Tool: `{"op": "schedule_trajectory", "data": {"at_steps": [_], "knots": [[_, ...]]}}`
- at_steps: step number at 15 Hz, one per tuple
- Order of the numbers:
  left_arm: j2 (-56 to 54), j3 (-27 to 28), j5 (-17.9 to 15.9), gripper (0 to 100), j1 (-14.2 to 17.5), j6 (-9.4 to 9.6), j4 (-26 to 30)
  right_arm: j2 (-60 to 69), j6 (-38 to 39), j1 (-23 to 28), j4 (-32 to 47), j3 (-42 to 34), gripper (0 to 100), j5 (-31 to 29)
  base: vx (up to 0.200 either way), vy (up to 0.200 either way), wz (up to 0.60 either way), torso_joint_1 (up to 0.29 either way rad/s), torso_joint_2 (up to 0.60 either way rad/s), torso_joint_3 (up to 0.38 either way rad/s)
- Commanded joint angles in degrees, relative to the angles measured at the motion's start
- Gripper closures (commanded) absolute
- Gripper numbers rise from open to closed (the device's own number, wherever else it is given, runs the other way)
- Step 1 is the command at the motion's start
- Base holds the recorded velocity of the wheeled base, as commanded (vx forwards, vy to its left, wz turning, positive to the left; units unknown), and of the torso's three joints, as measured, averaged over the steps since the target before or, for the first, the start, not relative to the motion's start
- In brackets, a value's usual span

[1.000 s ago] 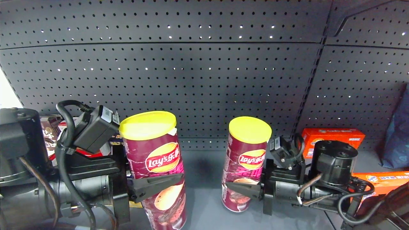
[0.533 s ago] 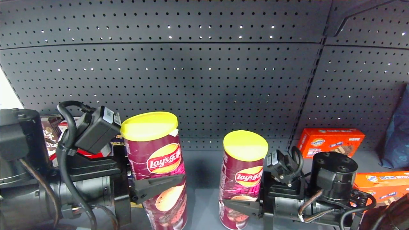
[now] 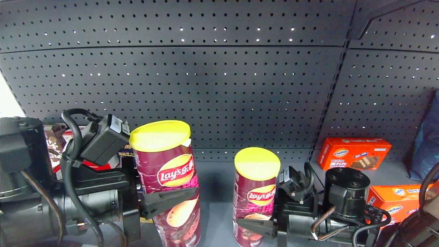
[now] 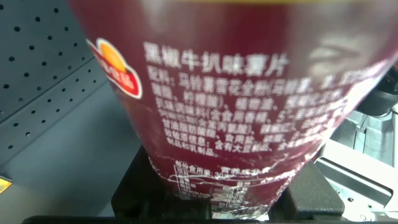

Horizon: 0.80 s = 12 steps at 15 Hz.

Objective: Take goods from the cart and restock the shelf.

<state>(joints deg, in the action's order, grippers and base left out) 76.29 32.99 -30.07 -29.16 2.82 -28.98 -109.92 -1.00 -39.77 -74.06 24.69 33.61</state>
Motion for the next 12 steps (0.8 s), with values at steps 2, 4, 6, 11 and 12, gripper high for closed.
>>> {"op": "schedule_trajectory", "data": {"at_steps": [2,4,6,11,12], "knots": [[0.09,-0.03,0.02,100,-0.11,0.0,-0.03,-0.82,0.3,-0.14,-1.18,-0.34,0,-0.04,0.0,0.0,0.0,0.0,0.0,0.0],[0.09,-0.12,0.02,100,-0.02,0.0,-0.03,-0.03,0.12,0.04,-1.44,-0.96,0,-0.3,0.0,0.0,0.0,0.0,0.0,0.0],[0.0,-0.12,0.02,100,-0.11,0.0,-0.03,2.87,0.12,-0.05,-1.7,-3.42,0,-1.18,0.0,0.0,0.0,0.0,0.0,0.0],[-0.35,-0.47,0.02,100,-0.11,0.0,-0.03,20.01,0.21,0.83,-1.62,-15.11,0,-1.18,0.0,0.0,0.0,0.0,0.0,0.0],[-0.44,-0.47,0.02,100,-0.02,0.0,-0.03,27.83,0.12,3.82,-1.26,-18.8,0,-1.09,0.0,0.0,0.0,0.0,0.0,0.0]]}}
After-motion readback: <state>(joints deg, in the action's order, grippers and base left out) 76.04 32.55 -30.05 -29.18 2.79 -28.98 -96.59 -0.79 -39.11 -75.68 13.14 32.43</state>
